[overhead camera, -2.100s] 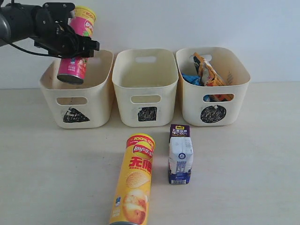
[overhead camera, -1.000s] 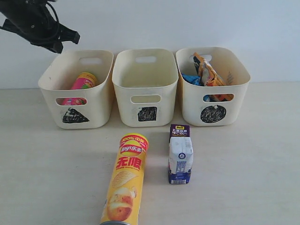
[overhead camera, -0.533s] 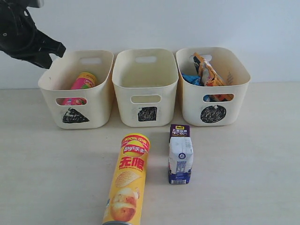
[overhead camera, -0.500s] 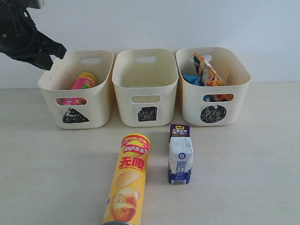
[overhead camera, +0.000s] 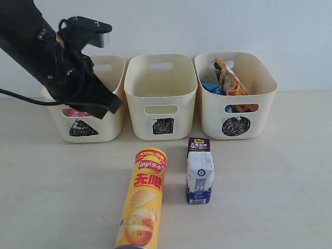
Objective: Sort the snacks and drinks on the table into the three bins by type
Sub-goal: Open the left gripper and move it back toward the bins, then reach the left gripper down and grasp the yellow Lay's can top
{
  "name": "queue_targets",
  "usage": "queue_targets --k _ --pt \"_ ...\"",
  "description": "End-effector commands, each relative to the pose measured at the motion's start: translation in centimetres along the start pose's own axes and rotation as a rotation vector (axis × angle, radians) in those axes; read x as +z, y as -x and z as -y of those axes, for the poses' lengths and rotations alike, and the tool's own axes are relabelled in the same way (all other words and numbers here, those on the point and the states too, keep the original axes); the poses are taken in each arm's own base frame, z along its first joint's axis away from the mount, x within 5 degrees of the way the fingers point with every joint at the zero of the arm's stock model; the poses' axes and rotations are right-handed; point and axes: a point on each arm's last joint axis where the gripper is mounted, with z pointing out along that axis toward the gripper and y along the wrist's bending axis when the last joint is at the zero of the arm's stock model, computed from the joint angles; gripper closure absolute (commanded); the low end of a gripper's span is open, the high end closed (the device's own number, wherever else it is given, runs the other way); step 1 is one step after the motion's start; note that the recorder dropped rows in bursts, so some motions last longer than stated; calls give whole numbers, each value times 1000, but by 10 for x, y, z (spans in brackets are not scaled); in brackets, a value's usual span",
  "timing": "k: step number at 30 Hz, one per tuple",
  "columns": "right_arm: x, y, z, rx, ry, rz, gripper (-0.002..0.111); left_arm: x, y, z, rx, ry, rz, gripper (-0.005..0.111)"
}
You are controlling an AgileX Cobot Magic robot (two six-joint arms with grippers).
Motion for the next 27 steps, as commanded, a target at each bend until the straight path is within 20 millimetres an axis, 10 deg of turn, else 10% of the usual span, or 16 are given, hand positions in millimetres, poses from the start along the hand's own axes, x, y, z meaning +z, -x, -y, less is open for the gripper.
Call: queue_targets --k 1,10,20,27 --pt "0 0 0 -3 -6 10 108 -1 -3 21 -21 -98 -26 103" --pt "0 0 0 -3 -6 10 108 9 -5 52 61 -186 -80 96" --pt "0 0 0 -3 -6 10 108 60 -10 58 41 -212 -202 1" --pt "0 0 0 -3 -6 10 108 89 -8 56 -66 -178 -184 -3"
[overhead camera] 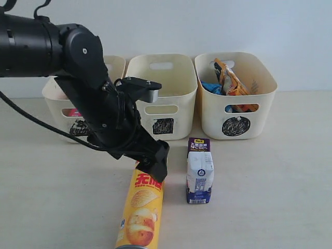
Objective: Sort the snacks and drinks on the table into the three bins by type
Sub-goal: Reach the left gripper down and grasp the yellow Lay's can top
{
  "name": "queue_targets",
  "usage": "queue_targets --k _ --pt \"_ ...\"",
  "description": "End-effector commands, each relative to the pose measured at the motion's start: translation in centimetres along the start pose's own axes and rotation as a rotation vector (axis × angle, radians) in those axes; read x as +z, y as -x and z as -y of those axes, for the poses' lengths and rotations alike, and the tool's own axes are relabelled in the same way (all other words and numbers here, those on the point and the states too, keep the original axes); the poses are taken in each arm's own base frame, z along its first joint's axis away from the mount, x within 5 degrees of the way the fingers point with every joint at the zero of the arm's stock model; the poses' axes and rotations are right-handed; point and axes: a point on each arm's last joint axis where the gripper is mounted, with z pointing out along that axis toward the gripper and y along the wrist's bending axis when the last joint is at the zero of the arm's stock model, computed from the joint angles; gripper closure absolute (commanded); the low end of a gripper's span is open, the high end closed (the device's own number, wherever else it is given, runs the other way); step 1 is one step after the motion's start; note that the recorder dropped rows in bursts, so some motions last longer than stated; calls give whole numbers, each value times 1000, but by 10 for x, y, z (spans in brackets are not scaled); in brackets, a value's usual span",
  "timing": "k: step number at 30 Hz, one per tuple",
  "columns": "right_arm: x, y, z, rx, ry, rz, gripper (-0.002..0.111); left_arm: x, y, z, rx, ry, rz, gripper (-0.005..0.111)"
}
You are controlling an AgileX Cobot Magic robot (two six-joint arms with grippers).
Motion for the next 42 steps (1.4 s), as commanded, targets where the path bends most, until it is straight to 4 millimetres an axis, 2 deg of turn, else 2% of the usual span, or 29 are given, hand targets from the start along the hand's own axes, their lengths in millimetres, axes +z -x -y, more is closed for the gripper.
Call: queue_targets --k 1,10,30,32,34,37,40,42 --pt "0 0 0 -3 -6 10 108 18 4 -2 -69 6 22 -3" --pt "0 0 0 -3 -6 10 108 53 3 -9 -93 27 -33 -3" --pt "0 -1 0 -3 -6 5 108 101 -1 -23 -127 93 -75 -1" --pt "0 -1 0 -3 -6 5 108 104 -2 -23 -127 94 -85 6" --pt "0 -1 0 -3 -6 5 108 106 -3 -25 -128 96 -93 21" --pt "0 -1 0 -3 -6 5 108 108 -5 -25 -129 95 -107 53" --pt "0 -1 0 -3 -6 5 108 108 -5 -25 -122 101 -112 99" --pt "0 -1 0 -3 -6 5 108 108 -6 -26 -123 103 -122 102"
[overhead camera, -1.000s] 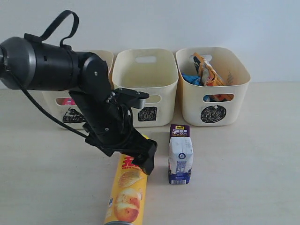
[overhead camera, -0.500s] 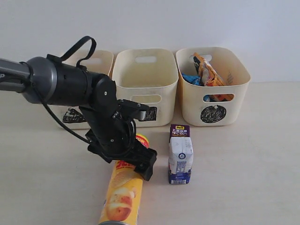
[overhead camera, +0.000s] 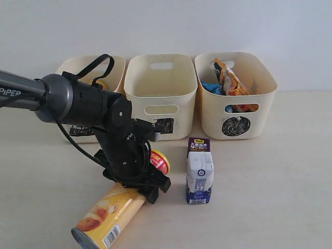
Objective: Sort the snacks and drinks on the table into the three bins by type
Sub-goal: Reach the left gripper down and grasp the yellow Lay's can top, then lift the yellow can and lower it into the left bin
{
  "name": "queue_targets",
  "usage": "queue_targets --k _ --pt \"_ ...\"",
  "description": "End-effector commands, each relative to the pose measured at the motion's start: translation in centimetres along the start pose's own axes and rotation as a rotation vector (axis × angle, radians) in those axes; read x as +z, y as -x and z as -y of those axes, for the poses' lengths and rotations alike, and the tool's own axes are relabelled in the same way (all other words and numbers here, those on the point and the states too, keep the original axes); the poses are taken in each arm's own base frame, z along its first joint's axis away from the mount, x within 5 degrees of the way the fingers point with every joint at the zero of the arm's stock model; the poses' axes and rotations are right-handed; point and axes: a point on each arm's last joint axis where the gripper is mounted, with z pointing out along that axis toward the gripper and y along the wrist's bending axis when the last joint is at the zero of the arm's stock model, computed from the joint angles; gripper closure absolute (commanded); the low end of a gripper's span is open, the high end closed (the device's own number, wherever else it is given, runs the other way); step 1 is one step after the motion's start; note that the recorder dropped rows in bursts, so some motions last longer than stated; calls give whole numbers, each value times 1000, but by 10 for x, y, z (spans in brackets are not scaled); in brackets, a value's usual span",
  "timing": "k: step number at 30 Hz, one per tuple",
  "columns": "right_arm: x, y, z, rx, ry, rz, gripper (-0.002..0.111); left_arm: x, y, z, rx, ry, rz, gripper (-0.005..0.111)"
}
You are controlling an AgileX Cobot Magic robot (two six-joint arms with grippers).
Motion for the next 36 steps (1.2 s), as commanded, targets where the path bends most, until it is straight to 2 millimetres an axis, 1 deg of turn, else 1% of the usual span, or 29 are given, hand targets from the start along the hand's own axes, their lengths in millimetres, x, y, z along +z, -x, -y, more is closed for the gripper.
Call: queue_targets --k 1,4,6,10,16,20,23,26,27,33,36 --pt "0 -1 0 -3 -6 5 108 3 -3 1 -11 5 -29 103" --pt "0 -1 0 -3 -6 5 108 -2 -3 1 -11 4 -21 103" --pt "0 -1 0 -3 -6 5 108 -11 -2 2 -9 2 -13 103" --pt "0 -1 0 -3 -6 5 108 -39 -1 4 -2 0 31 103" --pt "0 -1 0 -3 -6 5 108 -85 1 6 11 -5 142 103" --pt "0 -1 0 -3 -6 5 108 -115 3 1 26 1 212 103" --pt "0 -1 0 -3 -6 5 108 -141 11 -8 21 11 278 103" --pt "0 -1 0 -3 -6 5 108 -166 21 -22 -12 25 350 103" --pt "0 -1 0 -3 -6 5 108 -172 24 -27 -17 38 369 103" --pt "0 -1 0 -3 -6 5 108 -215 42 -71 -85 125 551 103" --pt "0 -1 0 -3 -6 5 108 -229 48 -92 -124 157 641 103"
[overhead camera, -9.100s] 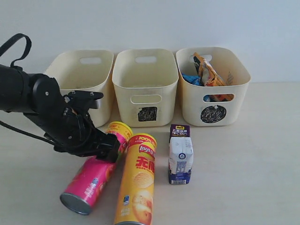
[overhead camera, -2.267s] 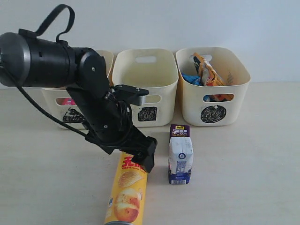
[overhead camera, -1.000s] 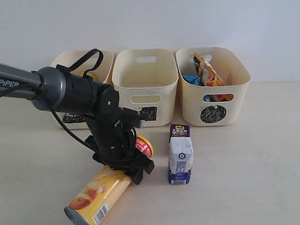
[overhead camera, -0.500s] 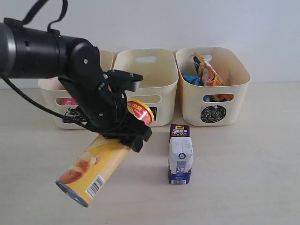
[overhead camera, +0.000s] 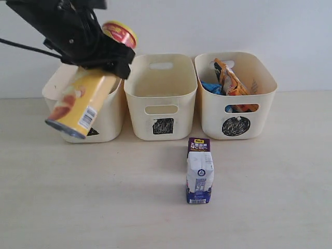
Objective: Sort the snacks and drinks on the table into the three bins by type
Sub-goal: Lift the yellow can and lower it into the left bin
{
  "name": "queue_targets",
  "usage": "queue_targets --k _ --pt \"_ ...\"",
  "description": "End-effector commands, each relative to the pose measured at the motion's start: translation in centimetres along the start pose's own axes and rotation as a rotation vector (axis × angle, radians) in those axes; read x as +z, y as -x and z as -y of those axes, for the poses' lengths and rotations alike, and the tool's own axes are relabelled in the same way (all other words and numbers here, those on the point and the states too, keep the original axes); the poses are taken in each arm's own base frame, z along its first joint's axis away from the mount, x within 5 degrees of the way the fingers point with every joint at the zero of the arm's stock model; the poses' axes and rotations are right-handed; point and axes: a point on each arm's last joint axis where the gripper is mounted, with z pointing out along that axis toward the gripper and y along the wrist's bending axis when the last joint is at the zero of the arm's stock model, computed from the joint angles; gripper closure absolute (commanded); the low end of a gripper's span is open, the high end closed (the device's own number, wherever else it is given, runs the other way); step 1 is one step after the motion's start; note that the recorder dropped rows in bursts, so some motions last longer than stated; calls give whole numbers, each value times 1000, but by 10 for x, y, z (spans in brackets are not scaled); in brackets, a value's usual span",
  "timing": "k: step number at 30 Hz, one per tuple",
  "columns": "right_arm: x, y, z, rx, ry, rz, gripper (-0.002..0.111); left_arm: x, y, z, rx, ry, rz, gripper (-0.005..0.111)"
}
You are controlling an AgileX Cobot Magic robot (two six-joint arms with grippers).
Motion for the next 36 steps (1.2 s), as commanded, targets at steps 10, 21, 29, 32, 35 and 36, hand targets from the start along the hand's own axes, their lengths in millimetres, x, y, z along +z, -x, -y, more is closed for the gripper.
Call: queue_targets --k 10,21,29,32,35,36 --pt "0 -1 0 -3 -6 5 108 9 53 -73 -91 127 266 103" --pt "0 -1 0 -3 -6 5 108 99 69 -98 -113 145 306 103" --pt "0 0 0 -3 -6 9 108 119 58 -111 -155 151 274 83" --pt "0 0 0 -3 -6 9 108 120 56 -110 -162 144 254 50" --pt "0 0 0 -3 -6 9 108 120 55 -109 -165 140 234 19" --pt "0 0 0 -3 -6 9 108 120 54 -109 -166 139 222 14"
